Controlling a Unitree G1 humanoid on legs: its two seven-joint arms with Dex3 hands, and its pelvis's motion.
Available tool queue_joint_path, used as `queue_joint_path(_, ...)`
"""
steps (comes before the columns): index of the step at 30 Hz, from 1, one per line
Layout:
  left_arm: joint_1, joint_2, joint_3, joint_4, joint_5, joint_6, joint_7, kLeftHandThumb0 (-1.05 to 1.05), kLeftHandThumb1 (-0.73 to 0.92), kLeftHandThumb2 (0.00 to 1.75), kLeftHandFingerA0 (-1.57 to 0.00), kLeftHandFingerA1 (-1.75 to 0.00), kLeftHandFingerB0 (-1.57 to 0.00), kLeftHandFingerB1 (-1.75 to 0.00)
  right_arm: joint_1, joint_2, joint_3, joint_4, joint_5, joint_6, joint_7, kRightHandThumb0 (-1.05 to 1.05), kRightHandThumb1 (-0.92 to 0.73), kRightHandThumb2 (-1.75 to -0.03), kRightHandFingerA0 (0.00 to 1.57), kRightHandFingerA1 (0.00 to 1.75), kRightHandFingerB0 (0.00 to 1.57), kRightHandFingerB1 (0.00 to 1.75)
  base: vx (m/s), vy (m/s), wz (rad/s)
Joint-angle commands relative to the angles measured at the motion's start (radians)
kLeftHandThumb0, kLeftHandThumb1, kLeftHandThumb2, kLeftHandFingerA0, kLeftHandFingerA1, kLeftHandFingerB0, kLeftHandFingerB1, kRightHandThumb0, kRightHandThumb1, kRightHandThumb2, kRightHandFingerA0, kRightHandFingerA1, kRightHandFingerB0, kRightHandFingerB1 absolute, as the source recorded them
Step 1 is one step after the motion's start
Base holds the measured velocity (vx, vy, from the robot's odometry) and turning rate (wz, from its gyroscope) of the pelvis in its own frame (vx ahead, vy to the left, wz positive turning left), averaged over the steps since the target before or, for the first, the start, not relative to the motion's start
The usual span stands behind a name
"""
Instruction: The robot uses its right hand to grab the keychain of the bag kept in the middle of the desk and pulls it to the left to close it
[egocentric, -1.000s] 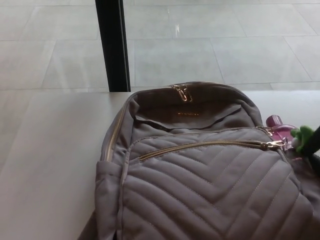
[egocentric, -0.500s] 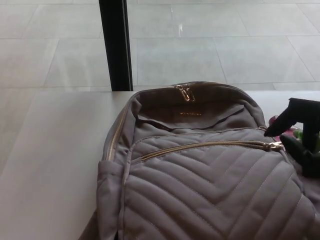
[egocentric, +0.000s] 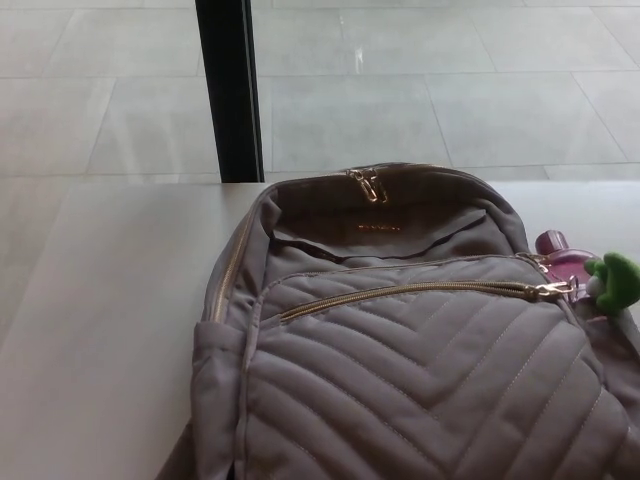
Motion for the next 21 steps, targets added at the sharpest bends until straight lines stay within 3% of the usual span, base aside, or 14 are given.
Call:
queue_joint_path(1, 0.003, 0.026, -0.001, 0.003, -0.007, -0.002, 0.001, -1.05, 0.76, 0.77, -0.95, -1.13, -0.95, -1.04, -0.029, -0.048, -0.050, 0.040, 0.030, 0.110, 0.046, -0.64, -0.56, -0.92, 1.07, 1.22, 0.33, 0.48, 0.00, 0.000, 0.00)
queue_joint_path(2, 0.003, 0.026, -0.002, 0.001, -0.007, -0.001, 0.002, -1.05, 0.76, 0.78, -0.95, -1.12, -0.95, -1.05, -0.030, -0.048, -0.043, 0.062, 0.029, 0.098, 0.042, -0.59, -0.63, -0.61, 1.01, 1.43, 0.46, 0.38, 0.00, 0.000, 0.00)
queue_joint_path(8, -0.002, 0.028, -0.005, 0.007, -0.005, -0.008, 0.002, -1.05, 0.76, 0.77, -0.94, -1.13, -0.95, -1.05, 0.005, -0.087, 0.045, 0.168, -0.039, 0.084, 0.062, -0.58, -0.65, -0.63, 0.97, 1.45, 0.46, 0.38, 0.00, 0.000, 0.00)
queue_joint_path(9, -0.001, 0.029, -0.005, 0.007, -0.005, -0.008, 0.000, -1.05, 0.76, 0.77, -0.94, -1.14, -0.94, -1.05, 0.006, -0.084, 0.069, 0.188, -0.046, 0.094, 0.065, -0.62, -0.54, -0.93, 1.06, 1.24, 0.40, 0.52, 0.00, 0.000, 0.00)
queue_joint_path(10, 0.000, 0.028, -0.005, 0.005, -0.006, -0.010, -0.002, -1.05, 0.76, 0.77, -0.94, -1.14, -0.94, -1.05, 0.005, -0.077, 0.087, 0.205, -0.048, 0.105, 0.065, -0.62, -0.54, -0.93, 1.06, 1.24, 0.40, 0.52, 0.00, 0.000, 0.00)
queue_joint_path(11, 0.001, 0.028, -0.005, 0.002, -0.007, -0.006, -0.003, -1.05, 0.77, 0.78, -0.94, -1.14, -0.94, -1.05, 0.002, -0.074, 0.102, 0.219, -0.049, 0.113, 0.066, -0.64, -0.64, -0.64, 0.96, 1.43, 0.47, 0.39, 0.00, 0.000, 0.00)
queue_joint_path(12, -0.001, 0.026, -0.006, 0.003, -0.006, -0.006, 0.003, -1.05, 0.77, 0.79, -0.94, -1.14, -0.95, -1.06, -0.005, -0.065, 0.121, 0.242, -0.052, 0.113, 0.060, -0.69, -0.59, -0.93, 1.08, 1.30, 0.44, 0.52, 0.00, 0.000, 0.00)
queue_joint_path(13, -0.002, 0.024, -0.005, 0.003, -0.007, -0.009, 0.002, -1.05, 0.77, 0.79, -0.94, -1.14, -0.95, -1.05, -0.010, -0.058, 0.139, 0.261, -0.057, 0.110, 0.051, -0.69, -0.59, -0.94, 1.11, 1.31, 0.44, 0.53, 0.00, 0.000, 0.00)
queue_joint_path(14, -0.003, 0.023, -0.005, 0.003, -0.007, -0.009, 0.002, -1.05, 0.77, 0.79, -0.94, -1.14, -0.95, -1.05, -0.011, -0.061, 0.141, 0.263, -0.056, 0.111, 0.048, -0.58, -0.65, -0.61, 0.97, 1.36, 0.51, 0.40, 0.00, 0.000, 0.00)
queue_joint_path(15, -0.004, 0.024, -0.005, 0.003, -0.007, -0.010, 0.003, -1.05, 0.77, 0.80, -0.97, -1.13, -0.97, -1.04, -0.019, -0.058, 0.153, 0.275, -0.061, 0.111, 0.042, -0.62, -0.66, -0.63, 0.98, 1.47, 0.50, 0.41, 0.00, 0.000, 0.00)
queue_joint_path(16, -0.006, 0.022, -0.004, 0.001, -0.007, -0.008, 0.009, -1.05, 0.77, 0.80, -0.99, -1.13, -1.02, -1.03, -0.038, -0.052, 0.177, 0.303, -0.073, 0.110, 0.034, -0.66, -0.58, -0.96, 1.15, 1.36, 0.47, 0.56, 0.00, 0.000, 0.00)
queue_joint_path(19, -0.006, 0.021, -0.004, 0.001, -0.008, -0.007, 0.008, -1.05, 0.76, 0.80, -0.98, -1.13, -0.99, -1.04, -0.050, -0.049, 0.191, 0.322, -0.071, 0.109, 0.028, -0.59, -0.54, -0.95, 1.17, 1.36, 0.47, 0.58, 0.00, 0.000, 0.00)
queue_joint_path(20, 0.000, 0.019, -0.005, -0.009, -0.008, -0.007, 0.008, -1.05, 0.77, 0.80, -0.97, -1.13, -0.97, -1.05, -0.068, -0.045, 0.210, 0.339, -0.082, 0.116, 0.026, -0.65, -0.66, -0.66, 0.96, 1.57, 0.50, 0.42, 0.00, 0.000, 0.00)
queue_joint_path(21, 0.000, 0.019, -0.004, -0.009, -0.009, -0.007, 0.008, -1.05, 0.77, 0.80, -0.97, -1.13, -0.97, -1.05, -0.071, -0.046, 0.212, 0.341, -0.082, 0.116, 0.026, -0.65, -0.66, -0.66, 0.96, 1.57, 0.50, 0.42, 0.00, 0.000, 0.00)
